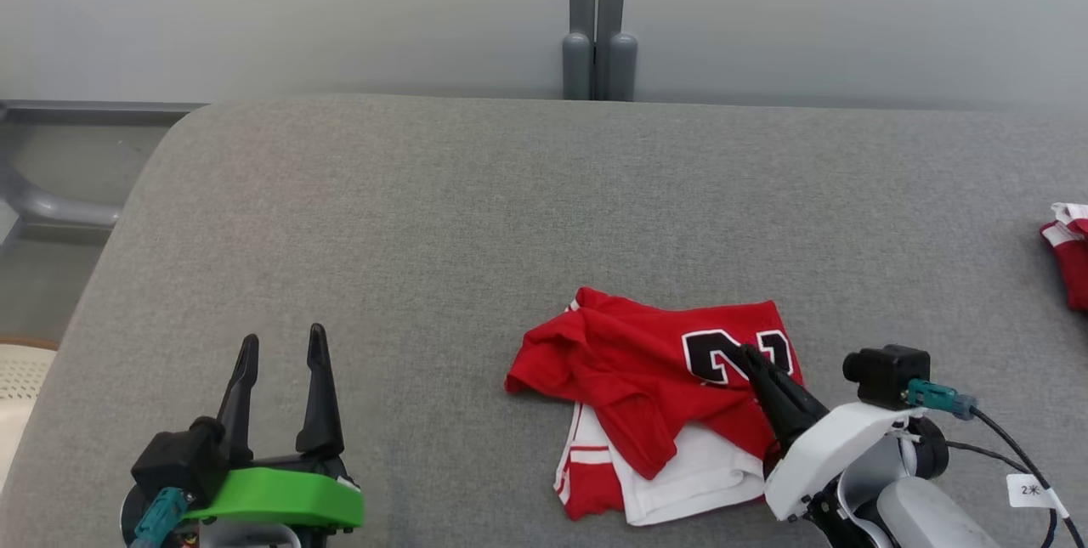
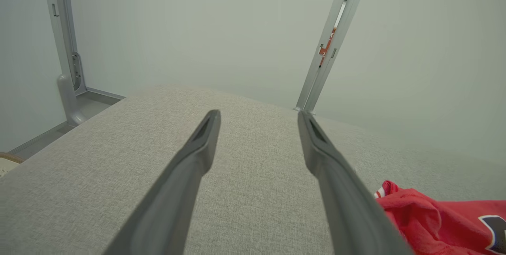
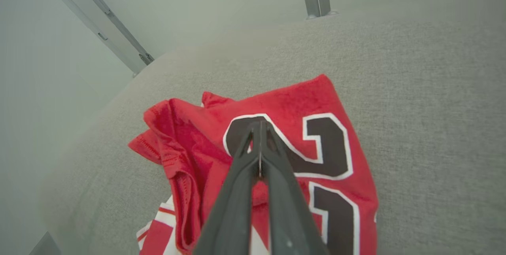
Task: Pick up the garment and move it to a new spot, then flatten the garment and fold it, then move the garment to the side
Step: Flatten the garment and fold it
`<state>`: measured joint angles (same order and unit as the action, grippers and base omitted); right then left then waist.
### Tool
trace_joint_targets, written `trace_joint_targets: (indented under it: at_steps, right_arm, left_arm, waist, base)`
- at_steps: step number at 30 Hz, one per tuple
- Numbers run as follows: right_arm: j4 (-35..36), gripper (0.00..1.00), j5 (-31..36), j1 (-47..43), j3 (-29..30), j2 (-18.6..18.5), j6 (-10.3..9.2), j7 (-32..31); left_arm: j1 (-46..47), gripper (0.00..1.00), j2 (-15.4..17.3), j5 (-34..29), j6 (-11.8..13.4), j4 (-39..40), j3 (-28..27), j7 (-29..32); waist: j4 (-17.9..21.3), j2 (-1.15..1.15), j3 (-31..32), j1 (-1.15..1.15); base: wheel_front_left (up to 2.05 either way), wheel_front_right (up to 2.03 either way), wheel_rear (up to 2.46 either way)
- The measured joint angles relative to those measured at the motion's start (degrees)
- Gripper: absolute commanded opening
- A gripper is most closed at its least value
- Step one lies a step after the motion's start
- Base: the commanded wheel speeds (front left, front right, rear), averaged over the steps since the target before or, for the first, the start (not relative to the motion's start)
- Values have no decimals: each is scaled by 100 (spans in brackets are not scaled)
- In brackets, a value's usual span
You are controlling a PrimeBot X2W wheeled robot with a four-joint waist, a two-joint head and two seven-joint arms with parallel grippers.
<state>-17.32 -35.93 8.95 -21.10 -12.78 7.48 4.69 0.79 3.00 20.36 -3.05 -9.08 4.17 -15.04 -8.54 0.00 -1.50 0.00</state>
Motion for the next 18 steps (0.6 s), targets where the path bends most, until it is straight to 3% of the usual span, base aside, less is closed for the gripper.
trace_joint_targets:
  at_steps: [8,18]
  right_arm:
    - [-881,0,-437,148,-665,166,0,-307]
    - [-270,0,-1538,105,-2307,231,0,-662]
  left_arm:
    - [47,100,-7,24,7,-66,30,0]
    - [43,100,-7,66,10,-109,15,-1]
  waist:
    - [-396,0,-69,0]
    - [-676,0,-43,0]
  base:
    - [0,0,0]
    - [0,0,0]
